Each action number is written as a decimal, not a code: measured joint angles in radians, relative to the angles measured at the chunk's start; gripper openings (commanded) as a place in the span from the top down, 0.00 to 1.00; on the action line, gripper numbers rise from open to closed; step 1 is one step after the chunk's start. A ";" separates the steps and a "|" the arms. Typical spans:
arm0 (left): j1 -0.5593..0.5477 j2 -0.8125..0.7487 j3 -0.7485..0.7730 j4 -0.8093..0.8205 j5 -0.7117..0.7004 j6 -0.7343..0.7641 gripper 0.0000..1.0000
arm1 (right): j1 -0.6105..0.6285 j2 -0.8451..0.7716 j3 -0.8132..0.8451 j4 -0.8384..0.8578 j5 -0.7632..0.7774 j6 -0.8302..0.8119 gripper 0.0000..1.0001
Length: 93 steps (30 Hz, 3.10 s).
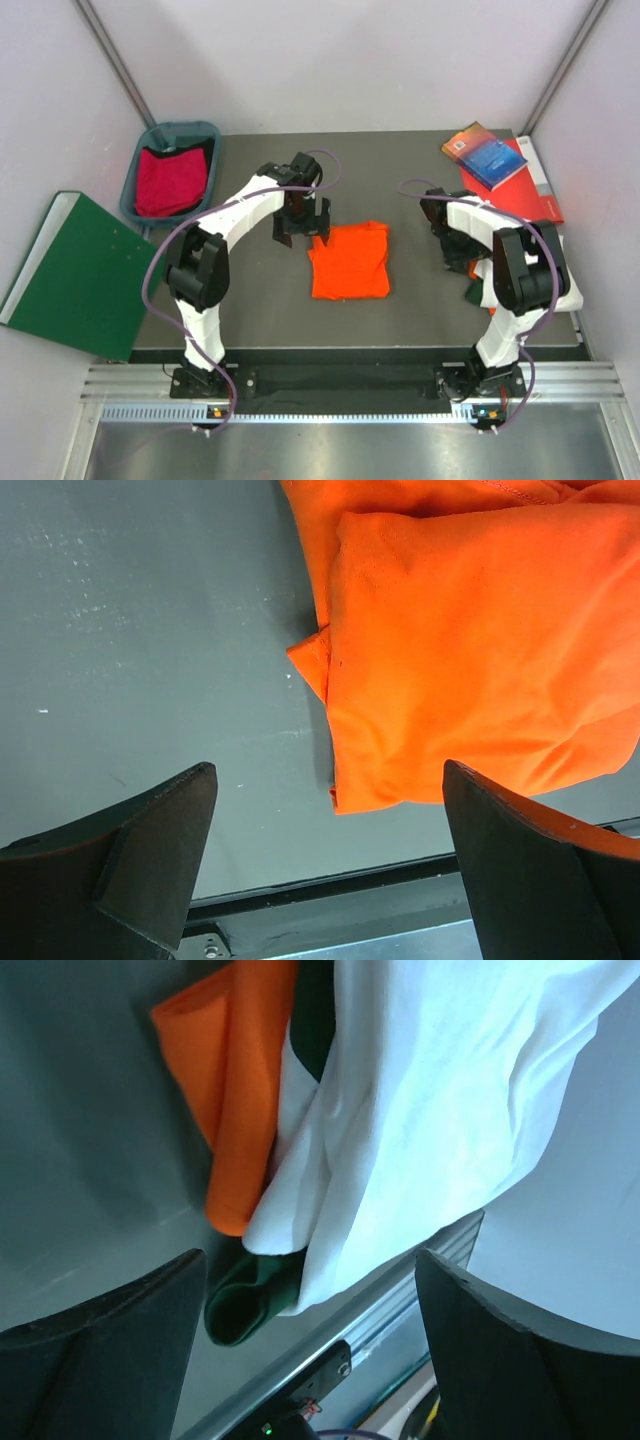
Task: Fold and stack the t-shirts
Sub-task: Put the neatly folded tshirt into the corner of the board with the right arm
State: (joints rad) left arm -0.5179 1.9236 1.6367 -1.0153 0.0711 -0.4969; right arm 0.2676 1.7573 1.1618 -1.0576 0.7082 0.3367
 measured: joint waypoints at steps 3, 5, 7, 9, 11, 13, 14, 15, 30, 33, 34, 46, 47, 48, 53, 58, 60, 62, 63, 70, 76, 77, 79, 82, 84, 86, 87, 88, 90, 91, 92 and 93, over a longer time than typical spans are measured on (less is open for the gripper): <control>0.002 0.000 0.002 -0.001 0.000 0.011 0.01 | -0.027 0.044 -0.017 0.011 0.018 0.007 0.25; 0.005 0.000 0.003 -0.002 0.000 0.021 0.01 | -0.039 0.079 -0.018 0.013 0.031 0.010 0.33; 0.009 0.000 0.004 -0.003 0.000 0.026 0.01 | -0.048 0.114 -0.018 0.020 0.040 0.016 0.44; 0.013 0.000 0.004 -0.003 -0.001 0.029 0.01 | -0.053 0.146 -0.018 0.023 0.042 0.023 0.77; 0.016 0.000 0.004 -0.003 -0.001 0.029 0.01 | -0.065 0.175 -0.018 0.024 0.043 0.026 1.00; 0.019 0.000 0.004 -0.003 -0.001 0.030 0.01 | -0.082 0.192 -0.015 0.027 0.045 0.033 1.00; 0.020 0.000 0.004 -0.003 -0.001 0.029 0.01 | -0.089 0.193 -0.013 0.026 0.043 0.032 1.00; 0.021 0.000 0.004 -0.003 -0.002 0.030 0.01 | -0.093 0.193 -0.008 0.024 0.038 0.031 1.00; 0.032 0.000 0.004 -0.003 -0.009 0.029 0.01 | 0.151 0.206 0.164 -0.002 -0.135 0.016 1.00; 0.032 0.000 0.004 -0.003 -0.012 0.029 0.01 | 0.238 0.245 0.227 -0.009 -0.189 0.027 1.00; 0.032 0.000 0.004 -0.003 -0.013 0.029 0.01 | 0.261 0.259 0.247 -0.016 -0.201 0.027 1.00; 0.033 -0.002 -0.001 -0.003 -0.041 0.029 0.01 | 0.306 0.270 0.293 -0.045 -0.272 0.062 0.36; 0.033 -0.002 -0.005 -0.003 -0.050 0.029 0.01 | 0.306 0.255 0.298 -0.041 -0.286 0.060 0.35; 0.033 -0.004 -0.011 0.000 -0.056 0.029 0.01 | 0.306 0.237 0.306 -0.035 -0.303 0.060 0.35; 0.034 -0.018 -0.113 0.031 -0.068 0.029 0.07 | 0.306 0.111 0.345 0.016 -0.399 0.057 0.33; 0.037 -0.016 -0.210 0.078 -0.034 0.027 0.09 | 0.269 0.006 0.315 0.124 -0.559 0.059 0.31; 0.037 -0.016 -0.216 0.105 -0.017 0.024 0.10 | 0.220 -0.033 0.234 0.212 -0.665 0.066 0.30; 0.037 -0.015 -0.216 0.140 -0.001 0.021 0.11 | 0.162 -0.058 0.137 0.283 -0.754 0.077 0.29; 0.037 -0.013 -0.216 0.155 0.005 0.020 0.11 | 0.127 -0.064 0.087 0.314 -0.801 0.084 0.28; 0.037 0.024 -0.214 0.200 0.032 -0.002 0.12 | 0.023 -0.060 -0.062 0.441 -0.988 0.094 0.26; 0.037 0.026 -0.214 0.203 0.040 -0.014 0.14 | 0.025 -0.042 -0.059 0.494 -1.080 0.093 0.25; 0.037 0.025 -0.214 0.203 0.040 -0.019 0.15 | 0.025 -0.042 -0.057 0.488 -1.088 0.092 0.25; 0.037 0.026 -0.214 0.204 0.040 -0.026 0.16 | 0.025 -0.042 -0.052 0.486 -1.100 0.084 0.25; 0.037 0.026 -0.214 0.204 0.041 -0.035 0.17 | 0.025 -0.042 -0.048 0.485 -1.116 0.071 0.25; 0.037 0.028 -0.214 0.204 0.041 -0.039 0.17 | 0.026 -0.041 -0.048 0.488 -1.131 0.065 0.25; 0.037 0.033 -0.214 0.205 0.041 -0.045 0.17 | 0.027 -0.035 -0.048 0.497 -1.145 0.064 0.25; 0.037 0.035 -0.214 0.205 0.041 -0.048 0.18 | 0.027 -0.027 -0.048 0.503 -1.151 0.064 0.25; 0.037 0.036 -0.214 0.205 0.041 -0.051 0.18 | 0.027 -0.017 -0.048 0.510 -1.155 0.063 0.25; 0.036 0.036 -0.214 0.206 0.041 -0.054 0.18 | 0.030 0.026 -0.047 0.526 -1.166 0.059 0.25; 0.036 0.036 -0.214 0.206 0.041 -0.055 0.18 | 0.031 0.051 -0.047 0.533 -1.172 0.060 0.25; 0.035 0.036 -0.214 0.206 0.041 -0.055 0.18 | 0.030 0.068 -0.037 0.526 -1.201 0.066 0.25; 0.034 0.036 -0.214 0.206 0.041 -0.056 0.18 | 0.034 0.079 -0.024 0.525 -1.209 0.068 0.25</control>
State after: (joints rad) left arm -0.4835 1.9598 1.4231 -0.8097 0.1120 -0.5529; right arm 0.3012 1.8362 1.1378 -0.5323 -0.5011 0.4046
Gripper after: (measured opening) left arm 0.825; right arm 0.749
